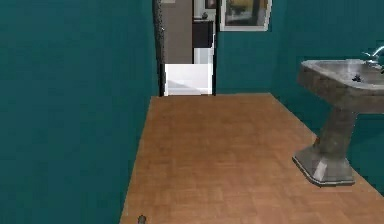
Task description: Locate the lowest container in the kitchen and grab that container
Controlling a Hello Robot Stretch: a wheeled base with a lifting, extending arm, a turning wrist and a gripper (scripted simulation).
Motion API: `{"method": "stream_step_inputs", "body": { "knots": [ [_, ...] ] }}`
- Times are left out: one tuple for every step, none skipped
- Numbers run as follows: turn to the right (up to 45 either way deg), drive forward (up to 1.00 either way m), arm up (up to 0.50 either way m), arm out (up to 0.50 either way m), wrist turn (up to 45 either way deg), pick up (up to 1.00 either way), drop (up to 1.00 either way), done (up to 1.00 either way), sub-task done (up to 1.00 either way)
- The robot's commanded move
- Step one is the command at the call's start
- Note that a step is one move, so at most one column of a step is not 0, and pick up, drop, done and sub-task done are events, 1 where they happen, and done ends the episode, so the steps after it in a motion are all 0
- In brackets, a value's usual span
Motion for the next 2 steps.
{"method": "stream_step_inputs", "body": {
  "knots": [
    [0.0,1.0,0.0,0.0,0.0,0.0,0.0,0.0,0.0],
    [0.0,1.0,0.0,0.0,0.0,0.0,0.0,0.0,0.0]
  ]
}}
